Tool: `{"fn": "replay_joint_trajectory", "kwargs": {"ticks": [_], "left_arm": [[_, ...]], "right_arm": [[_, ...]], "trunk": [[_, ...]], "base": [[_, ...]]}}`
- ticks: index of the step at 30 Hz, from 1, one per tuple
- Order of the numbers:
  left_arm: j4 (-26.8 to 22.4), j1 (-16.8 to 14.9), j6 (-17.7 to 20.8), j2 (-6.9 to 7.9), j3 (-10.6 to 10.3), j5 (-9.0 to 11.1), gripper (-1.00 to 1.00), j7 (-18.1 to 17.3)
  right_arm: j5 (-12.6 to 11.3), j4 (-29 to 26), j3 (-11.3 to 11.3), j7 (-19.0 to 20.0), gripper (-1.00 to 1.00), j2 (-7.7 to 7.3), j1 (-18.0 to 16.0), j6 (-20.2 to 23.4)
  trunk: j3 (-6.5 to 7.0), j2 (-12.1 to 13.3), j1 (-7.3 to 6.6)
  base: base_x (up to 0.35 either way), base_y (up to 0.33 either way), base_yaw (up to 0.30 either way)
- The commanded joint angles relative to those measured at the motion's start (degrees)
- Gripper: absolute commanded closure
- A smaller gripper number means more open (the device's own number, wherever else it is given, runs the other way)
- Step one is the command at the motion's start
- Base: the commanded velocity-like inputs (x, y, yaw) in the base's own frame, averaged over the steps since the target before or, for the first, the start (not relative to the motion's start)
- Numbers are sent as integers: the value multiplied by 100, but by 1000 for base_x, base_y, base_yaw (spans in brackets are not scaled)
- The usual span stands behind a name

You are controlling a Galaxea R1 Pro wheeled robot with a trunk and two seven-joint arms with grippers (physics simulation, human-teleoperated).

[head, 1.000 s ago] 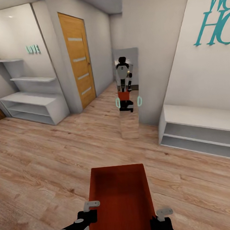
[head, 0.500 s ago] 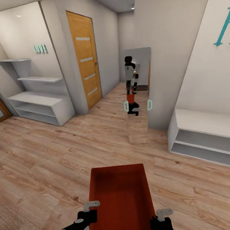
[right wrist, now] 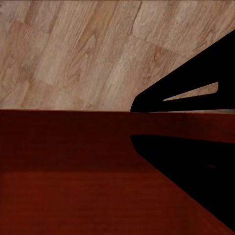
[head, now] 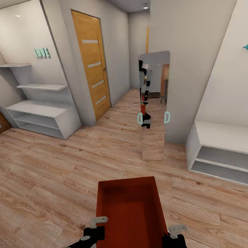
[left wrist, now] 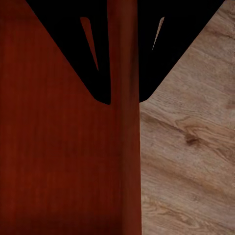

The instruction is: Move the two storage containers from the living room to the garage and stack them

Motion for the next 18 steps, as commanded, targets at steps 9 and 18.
{"fn": "replay_joint_trajectory", "kwargs": {"ticks": [9, 18], "left_arm": [[16, -17, -25, -7, 145, -87, 100, -35], [16, -17, -25, -7, 145, -87, 100, -32]], "right_arm": [[202, 24, 138, 22, 100, -70, 0, -16], [202, 24, 138, 14, 100, -70, 0, -16]], "trunk": [[-10, -11, 7], [-10, -11, 7]], "base": [[317, 102, 0], [317, 118, 41]]}}
